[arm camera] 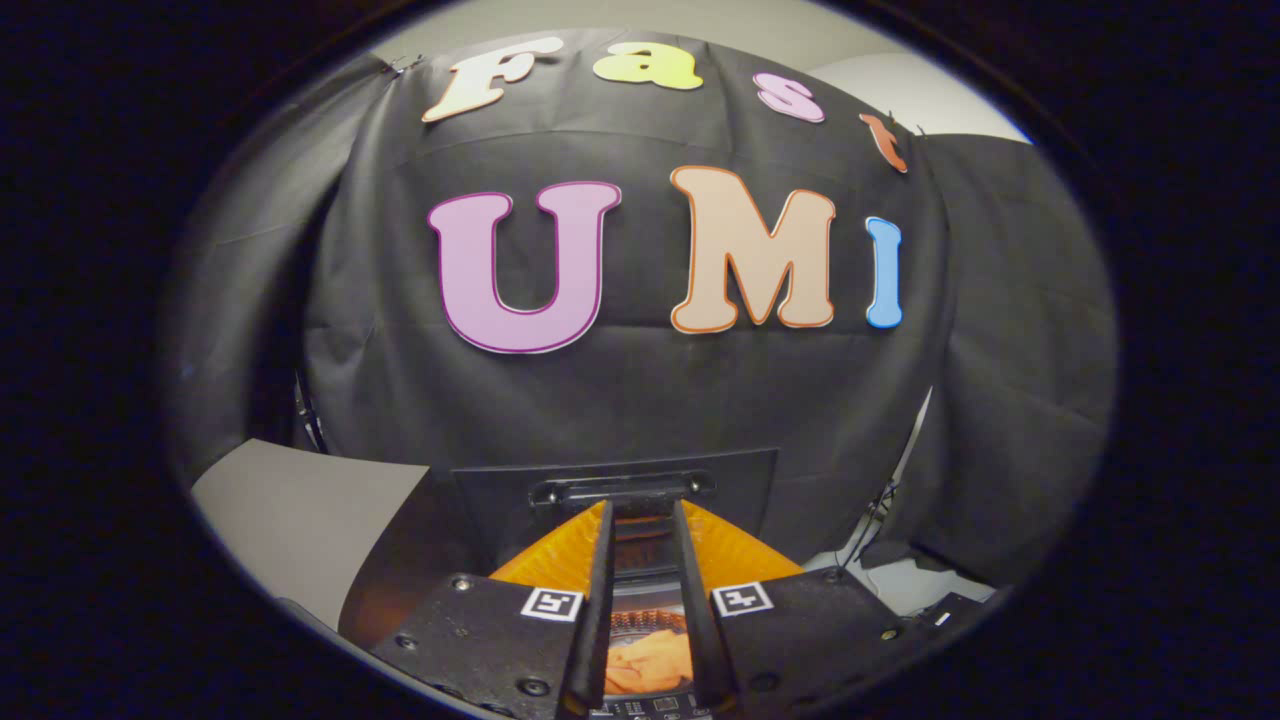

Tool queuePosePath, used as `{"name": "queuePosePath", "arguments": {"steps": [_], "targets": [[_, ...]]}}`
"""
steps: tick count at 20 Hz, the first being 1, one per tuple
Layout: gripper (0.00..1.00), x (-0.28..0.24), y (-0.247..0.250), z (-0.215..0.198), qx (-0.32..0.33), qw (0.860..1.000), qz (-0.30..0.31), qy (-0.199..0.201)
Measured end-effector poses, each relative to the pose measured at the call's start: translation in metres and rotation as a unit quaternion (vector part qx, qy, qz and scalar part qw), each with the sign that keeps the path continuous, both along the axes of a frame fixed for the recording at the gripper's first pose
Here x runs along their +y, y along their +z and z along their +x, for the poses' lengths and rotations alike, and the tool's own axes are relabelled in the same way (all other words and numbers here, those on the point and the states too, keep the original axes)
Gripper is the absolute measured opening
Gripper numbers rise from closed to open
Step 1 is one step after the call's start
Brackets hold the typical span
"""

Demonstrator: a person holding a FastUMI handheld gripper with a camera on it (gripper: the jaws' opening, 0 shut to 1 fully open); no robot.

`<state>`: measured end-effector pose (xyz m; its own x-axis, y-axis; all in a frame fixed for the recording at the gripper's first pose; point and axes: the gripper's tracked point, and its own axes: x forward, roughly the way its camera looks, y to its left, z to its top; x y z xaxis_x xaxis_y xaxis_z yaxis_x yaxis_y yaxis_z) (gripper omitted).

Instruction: Put the clothes into the washing machine and then close the washing machine lid.

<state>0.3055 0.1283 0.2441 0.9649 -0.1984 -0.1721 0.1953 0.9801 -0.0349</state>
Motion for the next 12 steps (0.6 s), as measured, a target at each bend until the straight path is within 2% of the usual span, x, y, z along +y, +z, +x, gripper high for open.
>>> {"name": "queuePosePath", "arguments": {"steps": [12], "targets": [[0.38,-0.017,-0.005,-0.015,-0.005,1.000,0.005,0.000]]}}
